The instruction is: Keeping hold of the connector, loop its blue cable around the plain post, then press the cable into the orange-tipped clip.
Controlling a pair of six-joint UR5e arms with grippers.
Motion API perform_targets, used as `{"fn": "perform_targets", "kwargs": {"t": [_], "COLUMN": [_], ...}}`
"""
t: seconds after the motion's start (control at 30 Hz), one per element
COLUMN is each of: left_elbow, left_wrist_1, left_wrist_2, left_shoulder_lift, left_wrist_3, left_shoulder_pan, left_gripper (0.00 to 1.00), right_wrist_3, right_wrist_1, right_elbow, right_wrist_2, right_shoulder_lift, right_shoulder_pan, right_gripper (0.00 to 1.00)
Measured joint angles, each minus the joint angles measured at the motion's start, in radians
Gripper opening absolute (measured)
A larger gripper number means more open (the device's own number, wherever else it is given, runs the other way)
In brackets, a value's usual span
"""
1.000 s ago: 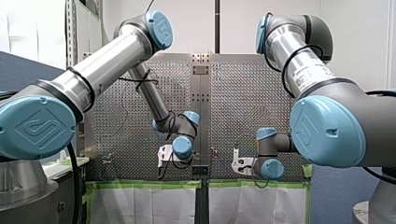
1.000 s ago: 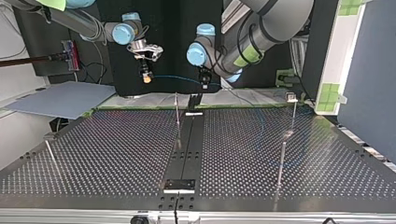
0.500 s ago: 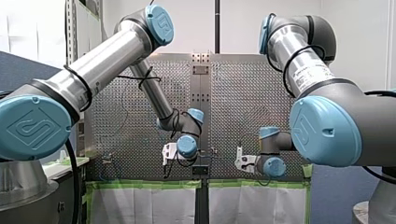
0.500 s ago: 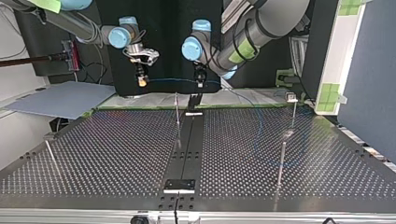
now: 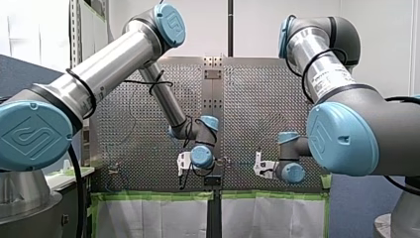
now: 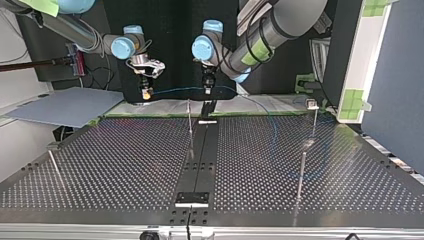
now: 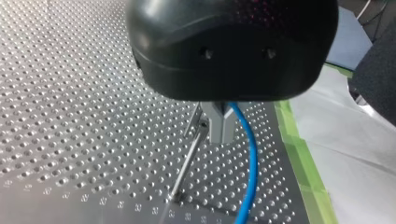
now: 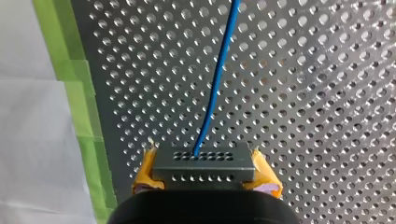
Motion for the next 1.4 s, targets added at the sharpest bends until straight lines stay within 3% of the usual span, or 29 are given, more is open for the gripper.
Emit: {"fn": "perform_targets", "kwargs": {"t": [0.43, 0.93, 1.4], "left_elbow": [0.022, 0.159, 0.198], "left_wrist_1": [0.037, -0.030, -0.035], "left_wrist_2": [0.034, 0.070, 0.071], "left_shoulder_lift": [-0.035, -0.162, -0.173], "left_wrist_3": [-0.012, -0.034, -0.041], "left_shoulder_pan": [0.006, 0.016, 0.038], "left_gripper": [0.00, 0.00, 0.00], "right_wrist_3": [0.001, -0.005, -0.004], "right_wrist_1": [0.009, 0.002, 0.003], "right_elbow": [-0.026, -0.035, -0.069], "right_wrist_2": [0.001, 0.001, 0.002], "right_shoulder_lift": [0.001, 0.022, 0.050], "right_shoulder_pan": [-0.018, -0.020, -0.031], "right_gripper": [0.02, 0.02, 0.02]}}
